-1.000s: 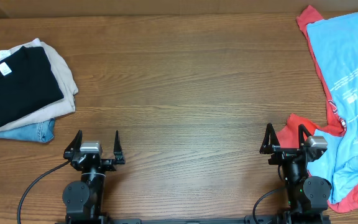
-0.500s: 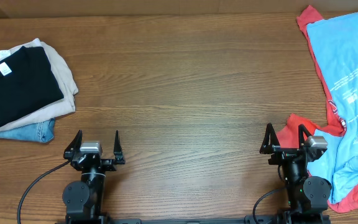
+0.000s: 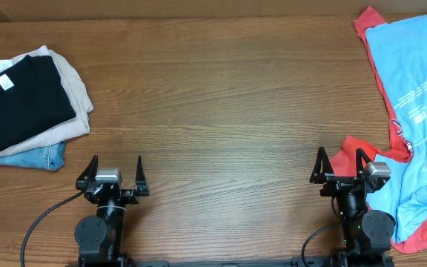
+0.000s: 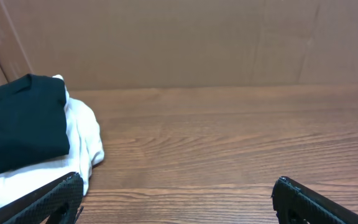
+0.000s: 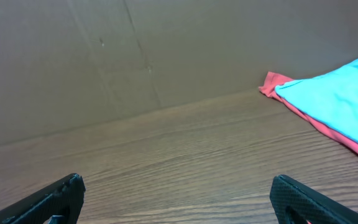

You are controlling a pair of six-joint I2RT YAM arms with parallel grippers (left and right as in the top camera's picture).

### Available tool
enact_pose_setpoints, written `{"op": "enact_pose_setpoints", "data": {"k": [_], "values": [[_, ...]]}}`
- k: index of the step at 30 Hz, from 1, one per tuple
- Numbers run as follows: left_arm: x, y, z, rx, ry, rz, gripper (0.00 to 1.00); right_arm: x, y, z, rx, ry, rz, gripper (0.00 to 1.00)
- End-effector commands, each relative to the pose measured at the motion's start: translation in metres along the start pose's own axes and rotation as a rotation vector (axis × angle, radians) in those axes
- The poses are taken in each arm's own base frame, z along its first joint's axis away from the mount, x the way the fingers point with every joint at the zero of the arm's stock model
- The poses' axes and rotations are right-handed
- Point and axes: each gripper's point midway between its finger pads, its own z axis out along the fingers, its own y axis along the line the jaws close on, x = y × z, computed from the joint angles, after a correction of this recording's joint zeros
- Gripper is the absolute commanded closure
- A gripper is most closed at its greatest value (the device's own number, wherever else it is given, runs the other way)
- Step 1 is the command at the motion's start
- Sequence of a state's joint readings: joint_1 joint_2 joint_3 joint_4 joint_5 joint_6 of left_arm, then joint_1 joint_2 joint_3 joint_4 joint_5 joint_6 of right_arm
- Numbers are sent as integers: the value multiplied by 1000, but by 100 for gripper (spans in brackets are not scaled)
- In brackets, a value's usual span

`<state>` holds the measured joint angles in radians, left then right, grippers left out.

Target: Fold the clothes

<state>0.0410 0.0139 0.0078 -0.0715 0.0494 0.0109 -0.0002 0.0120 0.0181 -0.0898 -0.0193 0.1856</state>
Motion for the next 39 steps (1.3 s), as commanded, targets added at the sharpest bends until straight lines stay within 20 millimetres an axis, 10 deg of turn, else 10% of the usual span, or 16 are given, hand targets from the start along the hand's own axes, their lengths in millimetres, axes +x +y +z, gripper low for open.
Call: {"op": "enact_pose_setpoints", "data": {"k": [1, 27, 39], "values": [[-1, -1, 0, 10, -6, 22, 0, 1, -1, 0, 1, -6, -4, 0], [-6, -8, -4, 49, 19, -156, 0, -11, 3, -3, -9, -11, 75, 0], [-84, -8, -17, 44, 109, -114, 0, -79, 5, -5, 125, 105, 77, 0]]}}
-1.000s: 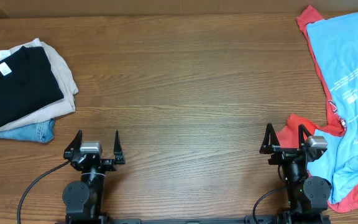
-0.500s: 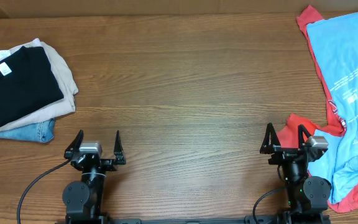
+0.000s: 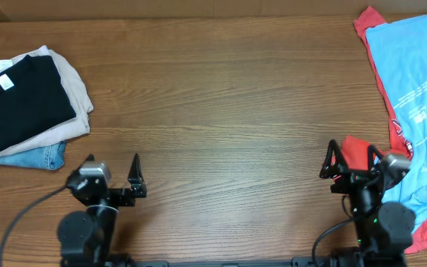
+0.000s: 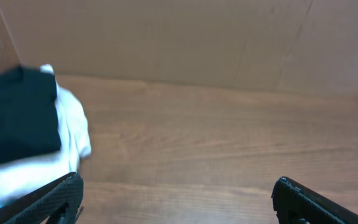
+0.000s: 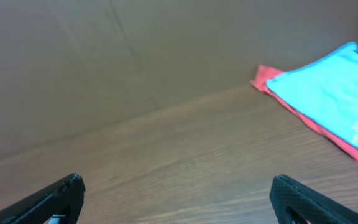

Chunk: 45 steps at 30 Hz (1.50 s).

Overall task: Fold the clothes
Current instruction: 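Reach the right gripper down and grasp the light-blue t-shirt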

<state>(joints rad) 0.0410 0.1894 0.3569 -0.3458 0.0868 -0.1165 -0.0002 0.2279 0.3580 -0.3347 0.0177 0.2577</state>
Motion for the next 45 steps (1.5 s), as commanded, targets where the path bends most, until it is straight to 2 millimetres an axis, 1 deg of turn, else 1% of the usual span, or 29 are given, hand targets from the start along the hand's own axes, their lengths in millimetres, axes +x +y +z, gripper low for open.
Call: {"op": "enact_pose_setpoints", "data": {"k": [1, 4, 7, 12, 17, 19, 21, 23, 25, 26, 29, 32, 34, 36, 39, 43, 45], "values": [[-26, -5, 0, 7, 35, 32, 0, -26, -3, 2, 74, 31, 5, 0], [-32, -5, 5, 2, 143, 42, 0, -31, -1, 11, 113, 143, 3, 0], [-35, -5, 11, -8, 275, 45, 0, -30, -2, 25, 160, 277, 0, 0], [-40, -5, 17, -20, 461, 40, 0, -15, -16, 47, 261, 506, 7, 0], [-47, -9, 22, -9, 537, 15, 0, 0, -29, 67, 329, 646, 19, 0], [-49, -9, 24, -10, 537, 15, 0, 5, -42, 73, 369, 665, 46, 0], [-50, -8, 26, -14, 531, 17, 0, 7, -65, 73, 458, 664, 126, 0], [-51, -8, 26, -12, 528, 17, 0, 6, -94, 68, 556, 651, 207, 0], [-51, -8, 26, -12, 529, 17, 0, 3, -125, 59, 655, 630, 287, 0], [-51, -8, 26, -13, 529, 17, 0, 2, -143, 53, 708, 617, 329, 0], [-51, -8, 26, -13, 527, 18, 0, 3, -186, 32, 842, 594, 442, 0], [-52, -8, 27, -12, 520, 18, 0, 15, -214, 15, 934, 625, 515, 1], [-55, -9, 28, -11, 510, 19, 0, 28, -223, 7, 970, 673, 549, 1], [-57, -9, 30, -10, 496, 21, 0, 42, -225, 3, 990, 735, 570, 2], [-62, -9, 32, -8, 476, 23, 0, 59, -232, 5, 1010, 799, 582, 2], [-62, -9, 32, -8, 473, 23, 0, 67, -249, 15, 1037, 795, 562, 5], [-61, -9, 32, -8, 479, 22, 0, 70, -255, 21, 1039, 787, 558, 9]]}}
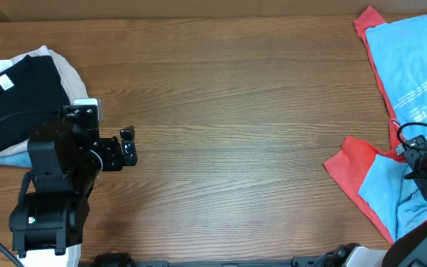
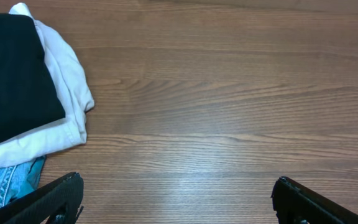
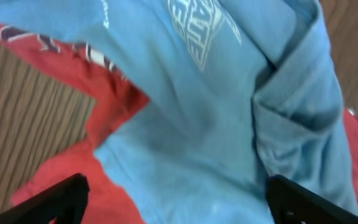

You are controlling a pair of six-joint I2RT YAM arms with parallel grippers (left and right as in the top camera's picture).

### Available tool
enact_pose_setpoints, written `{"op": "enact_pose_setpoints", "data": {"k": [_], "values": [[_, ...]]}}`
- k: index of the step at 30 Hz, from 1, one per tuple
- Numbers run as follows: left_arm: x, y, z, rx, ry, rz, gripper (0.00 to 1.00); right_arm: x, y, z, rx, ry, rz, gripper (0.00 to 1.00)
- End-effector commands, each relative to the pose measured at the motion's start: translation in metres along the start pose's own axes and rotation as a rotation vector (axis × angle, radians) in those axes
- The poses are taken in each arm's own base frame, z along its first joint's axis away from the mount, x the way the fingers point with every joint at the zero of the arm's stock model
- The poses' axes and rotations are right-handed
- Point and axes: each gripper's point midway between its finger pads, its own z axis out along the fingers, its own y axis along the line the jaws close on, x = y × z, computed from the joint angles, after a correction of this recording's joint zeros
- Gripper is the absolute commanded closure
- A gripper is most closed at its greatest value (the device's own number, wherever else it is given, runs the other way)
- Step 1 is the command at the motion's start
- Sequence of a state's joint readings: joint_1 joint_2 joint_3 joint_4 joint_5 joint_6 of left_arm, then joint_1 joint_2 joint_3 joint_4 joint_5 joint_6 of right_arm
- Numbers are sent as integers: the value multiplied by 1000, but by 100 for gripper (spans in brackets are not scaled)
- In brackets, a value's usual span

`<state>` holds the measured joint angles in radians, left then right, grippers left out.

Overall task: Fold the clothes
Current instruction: 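Reach the right gripper down and grasp the light-blue t-shirt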

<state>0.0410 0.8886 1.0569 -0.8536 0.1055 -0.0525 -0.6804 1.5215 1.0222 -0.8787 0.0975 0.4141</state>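
Observation:
A light blue shirt with white print lies crumpled over a red shirt at the table's right side. My right gripper hangs open just above the blue cloth, nothing between its fingers; overhead it shows at the right edge. My left gripper is open over bare wood, right of a folded stack: a black shirt on a white garment, with jeans beneath.
The wooden table stretches between the two piles. A cardboard wall runs along the far edge. My left arm's body stands at the front left beside the stack.
Both arms have left the front edge. The left gripper is now higher, looking down on the table beside the stack. The right gripper is now over the blue and red shirts, looking down.
Both grippers first stood open at the front edge, facing the back wall. Then the left had turned slightly left and the right slightly right. Now each is farther out, the left by the folded stack, the right above the crumpled shirts. No cloth has moved.

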Motion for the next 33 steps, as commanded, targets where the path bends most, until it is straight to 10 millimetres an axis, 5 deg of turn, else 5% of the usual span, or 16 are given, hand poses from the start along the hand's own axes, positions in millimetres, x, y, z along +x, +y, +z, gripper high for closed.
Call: {"op": "enact_pose_setpoints", "data": {"k": [1, 9, 20, 33], "values": [[-9, -3, -6, 13, -24, 12, 0, -17, 2, 3, 11, -44, 11, 11], [-9, -3, -6, 13, -25, 12, 0, -25, -1, 21, 56, -58, 11, 43], [-12, -3, -6, 14, -36, 13, 0, -19, -1, 52, 88, -2, 3, 47], [-12, -3, -6, 14, -35, 13, 0, -25, 2, 54, 74, -27, 7, 59]]}}
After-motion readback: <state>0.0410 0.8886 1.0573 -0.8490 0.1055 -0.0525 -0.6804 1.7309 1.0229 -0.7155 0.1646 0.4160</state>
